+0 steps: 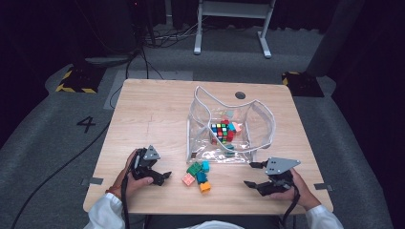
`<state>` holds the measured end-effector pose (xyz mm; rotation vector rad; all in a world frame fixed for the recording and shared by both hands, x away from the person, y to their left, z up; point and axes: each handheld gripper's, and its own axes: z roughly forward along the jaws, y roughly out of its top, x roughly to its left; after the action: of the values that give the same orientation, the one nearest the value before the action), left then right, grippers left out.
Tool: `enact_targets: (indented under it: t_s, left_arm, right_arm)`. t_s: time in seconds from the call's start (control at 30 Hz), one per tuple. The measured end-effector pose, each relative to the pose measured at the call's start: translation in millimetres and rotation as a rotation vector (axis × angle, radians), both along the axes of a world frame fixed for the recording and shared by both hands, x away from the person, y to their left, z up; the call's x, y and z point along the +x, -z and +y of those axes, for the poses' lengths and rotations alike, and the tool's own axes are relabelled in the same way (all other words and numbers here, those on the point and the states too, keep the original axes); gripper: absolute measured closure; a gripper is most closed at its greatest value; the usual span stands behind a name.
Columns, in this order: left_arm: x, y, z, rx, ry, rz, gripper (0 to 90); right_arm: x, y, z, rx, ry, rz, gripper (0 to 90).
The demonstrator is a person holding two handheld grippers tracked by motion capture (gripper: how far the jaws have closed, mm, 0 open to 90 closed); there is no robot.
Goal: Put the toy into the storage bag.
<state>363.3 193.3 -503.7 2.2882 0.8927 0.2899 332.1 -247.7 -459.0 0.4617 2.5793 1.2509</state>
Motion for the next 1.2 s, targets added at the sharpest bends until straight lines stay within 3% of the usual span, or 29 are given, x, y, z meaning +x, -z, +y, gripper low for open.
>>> enact_targets:
  t_s: [0.07, 0.17, 0.23, 0.3, 0.47, 0.6, 0.63, 0.7, 0.73, 0.8, 0.97, 1.03, 1.2]
  left_arm:
    - [0.0, 0.1, -0.1, 0.000, -0.001, -0.002, 0.4]
    - [0.1, -0.1, 0.1, 0.001, 0.001, 0.001, 0.4]
    - [0.0, 0.1, -0.1, 0.000, -0.001, -0.001, 0.4]
    - [0.0, 0.0, 0.0, 0.000, 0.000, 0.001, 0.4]
    - [0.0, 0.1, -0.1, 0.000, -0.001, -0.001, 0.4]
    - [0.0, 0.1, -0.1, 0.000, -0.001, -0.002, 0.4]
    - [0.0, 0.1, -0.1, 0.000, -0.001, -0.002, 0.4]
    - [0.0, 0.1, 0.0, 0.000, -0.001, -0.001, 0.4]
    - [0.0, 0.0, 0.0, 0.000, 0.000, 0.000, 0.3]
    - [0.1, -0.1, 0.1, 0.000, 0.001, 0.002, 0.4]
    - [0.0, 0.2, 0.0, 0.000, -0.001, -0.001, 0.4]
    - [0.0, 0.1, 0.0, 0.000, -0.001, -0.001, 0.4]
    - [0.0, 0.1, 0.0, 0.000, -0.001, -0.001, 0.4]
  right_arm:
    - [-0.8, 7.6, 11.7, -0.002, -0.043, 0.003, 32.3]
    - [-5.0, 15.6, 27.4, -0.025, -0.056, 0.055, 32.6]
    - [-5.2, 20.8, 37.5, -0.034, -0.070, 0.064, 34.2]
    - [-3.0, 26.6, 47.7, -0.043, -0.117, 0.049, 34.2]
    - [-7.3, 36.5, 71.7, -0.053, -0.154, 0.059, 35.5]
    - [-11.8, 42.5, 86.6, -0.042, -0.147, 0.083, 36.7]
    - [-12.1, 44.7, 91.3, -0.038, -0.166, 0.061, 37.1]
    - [-15.3, 44.4, 96.7, -0.036, -0.166, 0.081, 37.2]
    - [-15.2, 45.1, 100.5, -0.039, -0.181, 0.058, 37.4]
    - [-16.4, 45.2, 105.5, -0.036, -0.182, 0.066, 37.5]
    - [-18.7, 45.2, 119.7, -0.029, -0.158, 0.077, 37.7]
    - [-17.8, 45.3, 123.4, -0.040, -0.170, 0.060, 37.8]
    - [-18.0, 45.2, 133.2, -0.024, -0.123, 0.075, 42.1]
